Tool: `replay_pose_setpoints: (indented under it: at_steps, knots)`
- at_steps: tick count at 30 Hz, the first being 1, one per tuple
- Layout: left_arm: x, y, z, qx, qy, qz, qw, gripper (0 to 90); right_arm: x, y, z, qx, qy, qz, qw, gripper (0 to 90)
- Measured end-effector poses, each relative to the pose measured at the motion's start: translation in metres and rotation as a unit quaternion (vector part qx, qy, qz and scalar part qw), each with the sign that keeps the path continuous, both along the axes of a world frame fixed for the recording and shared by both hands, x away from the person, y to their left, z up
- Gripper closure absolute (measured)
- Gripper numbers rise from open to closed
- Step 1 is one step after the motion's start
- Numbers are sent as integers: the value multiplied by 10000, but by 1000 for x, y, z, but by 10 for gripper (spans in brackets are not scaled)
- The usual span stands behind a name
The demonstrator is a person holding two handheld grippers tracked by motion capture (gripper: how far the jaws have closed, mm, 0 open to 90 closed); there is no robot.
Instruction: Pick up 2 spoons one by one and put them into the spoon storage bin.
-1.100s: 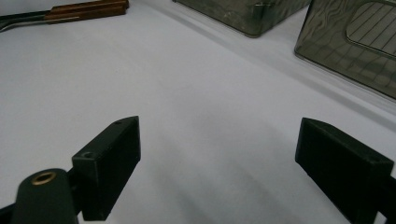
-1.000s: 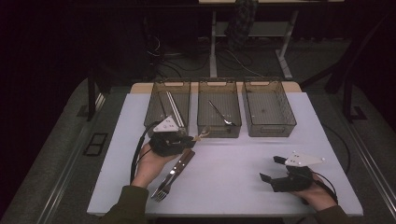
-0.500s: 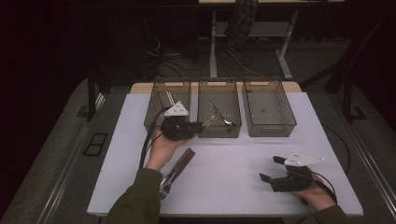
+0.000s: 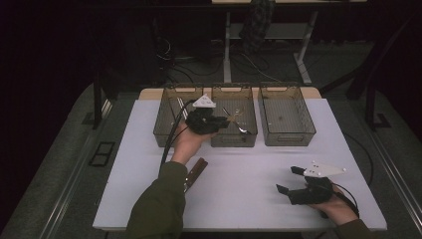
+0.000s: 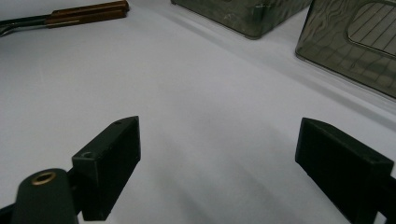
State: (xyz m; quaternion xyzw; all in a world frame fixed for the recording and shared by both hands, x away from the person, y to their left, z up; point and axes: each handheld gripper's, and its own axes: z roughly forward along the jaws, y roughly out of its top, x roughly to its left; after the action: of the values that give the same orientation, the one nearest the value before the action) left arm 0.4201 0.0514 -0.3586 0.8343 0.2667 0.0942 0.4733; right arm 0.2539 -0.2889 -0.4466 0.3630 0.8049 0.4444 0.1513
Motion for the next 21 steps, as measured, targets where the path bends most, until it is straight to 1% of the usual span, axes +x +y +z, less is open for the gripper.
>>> replay_pose_setpoints:
  at_steps: [3, 7, 10, 12, 16, 19, 21]
  knots:
    - [8, -9, -1, 69, 15, 27, 10000, 765, -1, 0, 1, 27, 5, 2, 10000, 139]
    - [19, -19, -4, 148, 67, 128, 9998, 765, -1, 0, 1, 52, -7, -3, 10000, 139]
    - [27, -25, -8, 226, 137, 224, 9994, 765, -1, -1, 2, 71, -21, 7, 10000, 138]
    - [32, -29, -10, 315, 194, 260, 9990, 765, -1, -1, 2, 87, -17, 0, 10000, 139]
    - [37, -39, -16, 547, 272, 320, 9976, 765, -2, -2, 3, 111, -28, -2, 9999, 139]
    - [39, -44, -19, 627, 313, 378, 9968, 763, -2, -2, 3, 139, -35, 10, 9999, 139]
    - [39, -46, -20, 720, 299, 488, 9958, 755, -3, -3, 4, 146, -55, 1, 9999, 139]
